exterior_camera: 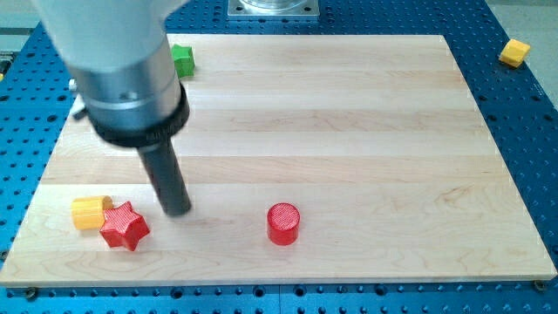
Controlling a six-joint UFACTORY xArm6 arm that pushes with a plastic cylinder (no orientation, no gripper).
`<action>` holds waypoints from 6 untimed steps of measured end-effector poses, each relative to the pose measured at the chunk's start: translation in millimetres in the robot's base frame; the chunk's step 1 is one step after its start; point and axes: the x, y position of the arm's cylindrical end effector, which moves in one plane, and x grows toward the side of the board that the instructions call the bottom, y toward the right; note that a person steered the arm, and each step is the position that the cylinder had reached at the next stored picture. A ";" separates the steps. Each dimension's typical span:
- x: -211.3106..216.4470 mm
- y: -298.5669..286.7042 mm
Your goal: Push the red circle into the red star
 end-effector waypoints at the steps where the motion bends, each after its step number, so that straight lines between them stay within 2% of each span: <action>1: -52.1 88.4; 2: -53.4 203.5; 3: 6.7 255.9; 4: 55.1 196.1; 5: 63.9 95.2; 6: 53.6 33.6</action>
